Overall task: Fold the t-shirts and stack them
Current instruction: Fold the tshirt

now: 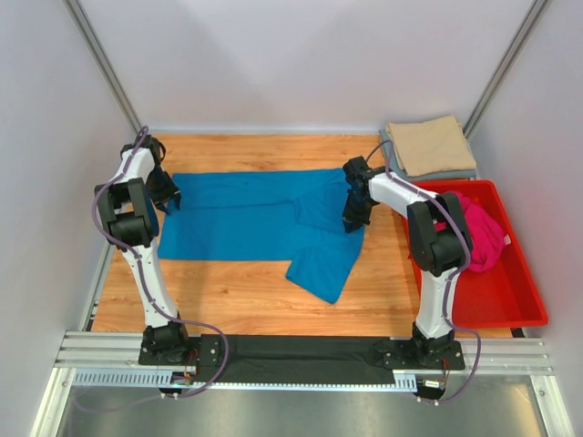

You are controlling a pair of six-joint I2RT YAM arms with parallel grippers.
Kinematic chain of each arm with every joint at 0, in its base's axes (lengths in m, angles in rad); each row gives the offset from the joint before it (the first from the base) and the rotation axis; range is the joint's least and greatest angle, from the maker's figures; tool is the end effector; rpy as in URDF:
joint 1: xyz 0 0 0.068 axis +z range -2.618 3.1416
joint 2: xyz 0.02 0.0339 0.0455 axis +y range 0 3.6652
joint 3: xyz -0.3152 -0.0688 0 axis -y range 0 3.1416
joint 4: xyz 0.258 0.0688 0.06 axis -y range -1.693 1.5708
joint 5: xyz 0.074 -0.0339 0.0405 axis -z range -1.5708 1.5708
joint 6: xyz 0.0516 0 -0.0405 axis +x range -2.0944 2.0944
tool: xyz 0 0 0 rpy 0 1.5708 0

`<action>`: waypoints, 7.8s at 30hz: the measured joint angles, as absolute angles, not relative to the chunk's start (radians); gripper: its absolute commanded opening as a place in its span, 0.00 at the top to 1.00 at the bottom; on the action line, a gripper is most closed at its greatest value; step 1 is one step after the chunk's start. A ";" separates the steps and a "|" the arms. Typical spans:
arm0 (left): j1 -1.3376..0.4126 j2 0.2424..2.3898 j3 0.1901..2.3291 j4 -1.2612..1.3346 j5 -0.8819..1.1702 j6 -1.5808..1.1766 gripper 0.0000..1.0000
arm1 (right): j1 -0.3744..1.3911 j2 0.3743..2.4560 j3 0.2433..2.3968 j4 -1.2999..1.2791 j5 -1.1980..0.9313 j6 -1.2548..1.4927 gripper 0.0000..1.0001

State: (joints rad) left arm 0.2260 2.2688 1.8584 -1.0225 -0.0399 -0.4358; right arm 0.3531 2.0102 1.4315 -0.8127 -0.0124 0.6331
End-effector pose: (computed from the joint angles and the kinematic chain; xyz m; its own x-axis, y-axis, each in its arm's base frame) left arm 0.4872 0.1141 0.1827 -0.7783 -0.6118 -0.1413 -0.6153 0.7880 -0.0222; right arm 0.3988 0.1477 0.1843 -0.9501 0.2803 -0.1366 0.2658 0.9571 0.1154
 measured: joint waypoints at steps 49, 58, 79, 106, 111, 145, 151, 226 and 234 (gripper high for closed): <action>0.247 2.295 1.909 -1.061 0.004 -0.406 0.44 | 0.361 1.995 1.441 -0.854 0.093 0.528 0.63; 0.250 2.069 1.662 -1.008 0.025 -0.452 0.43 | 0.427 1.792 1.372 -0.949 0.063 0.587 0.52; 0.382 1.858 1.296 -0.873 0.104 -0.547 0.40 | 0.671 1.478 0.816 -0.768 -0.220 0.849 0.48; 0.462 1.776 1.100 -0.777 0.177 -0.511 0.41 | 0.737 1.558 0.821 -0.709 -0.170 0.936 1.00; 0.452 1.774 1.098 -0.795 0.136 -0.519 0.42 | 0.737 1.562 0.835 -0.717 -0.172 0.920 1.00; 0.451 1.748 1.076 -0.843 -0.014 -0.496 0.48 | 0.711 1.612 0.967 -0.681 -0.347 0.822 1.00; 0.451 1.758 1.069 -0.833 0.010 -0.506 0.69 | 0.680 1.610 0.980 -0.726 -0.339 0.800 1.00; 0.386 2.098 1.620 -1.016 0.129 -0.714 1.00 | 0.121 2.086 1.914 -1.184 -0.223 0.498 1.00; 0.385 2.135 1.660 -1.037 0.130 -0.720 1.00 | 0.124 2.133 1.935 -1.180 -0.235 0.497 1.00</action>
